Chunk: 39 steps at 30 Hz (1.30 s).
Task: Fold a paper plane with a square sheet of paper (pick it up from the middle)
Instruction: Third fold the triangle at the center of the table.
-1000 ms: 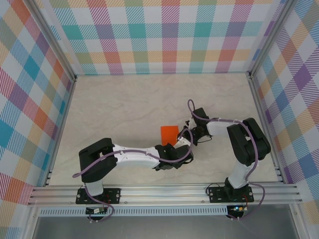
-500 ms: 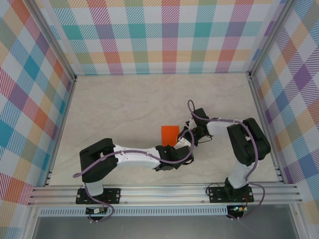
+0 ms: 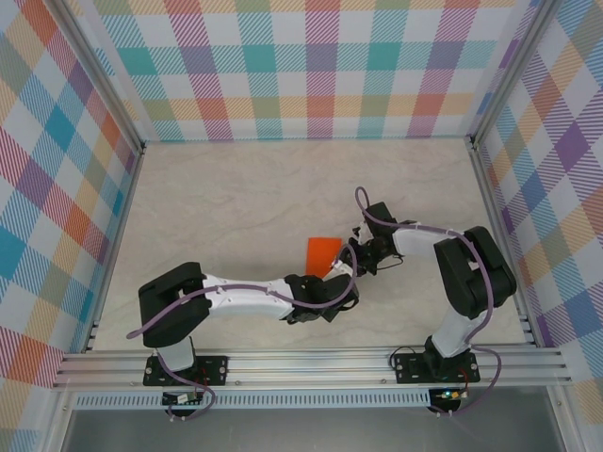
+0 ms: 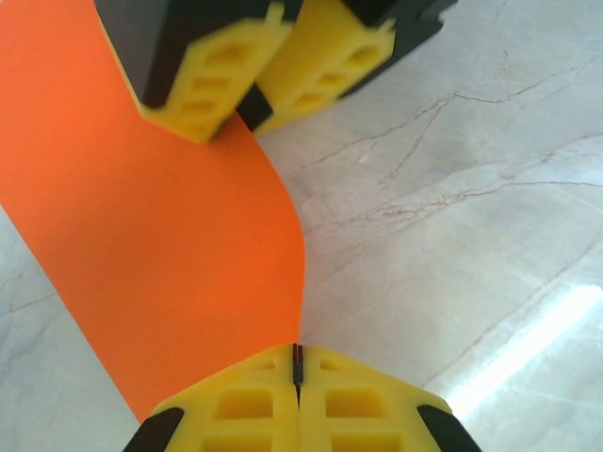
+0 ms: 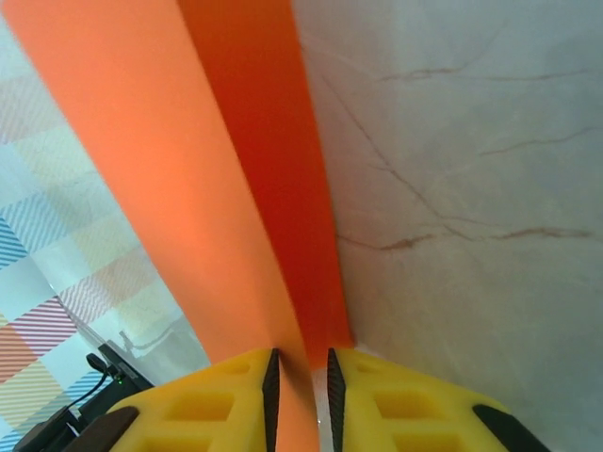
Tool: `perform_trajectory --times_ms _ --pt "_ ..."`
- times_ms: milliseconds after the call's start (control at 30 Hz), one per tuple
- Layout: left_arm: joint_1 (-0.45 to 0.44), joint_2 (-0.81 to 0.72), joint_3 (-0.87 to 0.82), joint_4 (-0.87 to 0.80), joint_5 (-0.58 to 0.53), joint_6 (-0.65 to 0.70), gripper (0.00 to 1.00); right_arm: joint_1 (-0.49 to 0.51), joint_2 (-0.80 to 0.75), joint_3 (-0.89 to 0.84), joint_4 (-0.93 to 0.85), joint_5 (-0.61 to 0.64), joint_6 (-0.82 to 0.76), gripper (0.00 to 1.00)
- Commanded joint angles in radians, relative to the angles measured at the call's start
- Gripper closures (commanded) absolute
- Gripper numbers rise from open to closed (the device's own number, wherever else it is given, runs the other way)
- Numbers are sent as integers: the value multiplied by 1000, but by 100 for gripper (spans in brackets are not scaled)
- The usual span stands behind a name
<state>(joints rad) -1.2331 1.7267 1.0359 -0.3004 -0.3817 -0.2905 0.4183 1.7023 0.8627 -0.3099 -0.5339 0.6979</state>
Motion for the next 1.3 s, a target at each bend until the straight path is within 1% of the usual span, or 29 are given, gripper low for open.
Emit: perform_trajectory --times_ms 0,100,167,200,267,333,433,600,700,800,933,1100,1267 --pt "43 -72 -27 58 112 -7 100 -9 -63 52 -84 98 -52 74" --pt "75 -101 -52 83 172 -17 100 -14 -86 70 -97 131 -57 72" --pt "95 -118 -70 96 212 -22 100 -15 -90 85 -91 128 -59 74" --pt "103 -126 -77 101 224 -23 100 -14 -86 89 -78 104 -63 75" --pt "121 -145 -95 120 259 -30 100 -13 -76 102 -48 53 -69 82" --pt "140 -155 -110 133 291 -39 100 -13 -63 112 -23 16 -70 84" --pt "166 -165 -125 145 336 -48 100 -6 -18 155 -15 -43 -97 86" --pt "201 -170 -142 161 397 -59 100 0 72 229 -68 -32 -129 86" --pt "211 -167 -145 163 412 -64 100 3 133 273 -98 -57 -160 86" --pt "217 -156 -137 153 432 -61 100 7 168 299 -130 -16 -173 87" --pt "224 -141 -131 156 448 -62 100 11 215 316 -131 -41 -189 87" --pt "244 -131 -121 147 477 -54 100 17 264 330 -158 9 -211 87" --pt "294 -113 -126 153 554 -41 100 20 293 335 -182 48 -237 87"
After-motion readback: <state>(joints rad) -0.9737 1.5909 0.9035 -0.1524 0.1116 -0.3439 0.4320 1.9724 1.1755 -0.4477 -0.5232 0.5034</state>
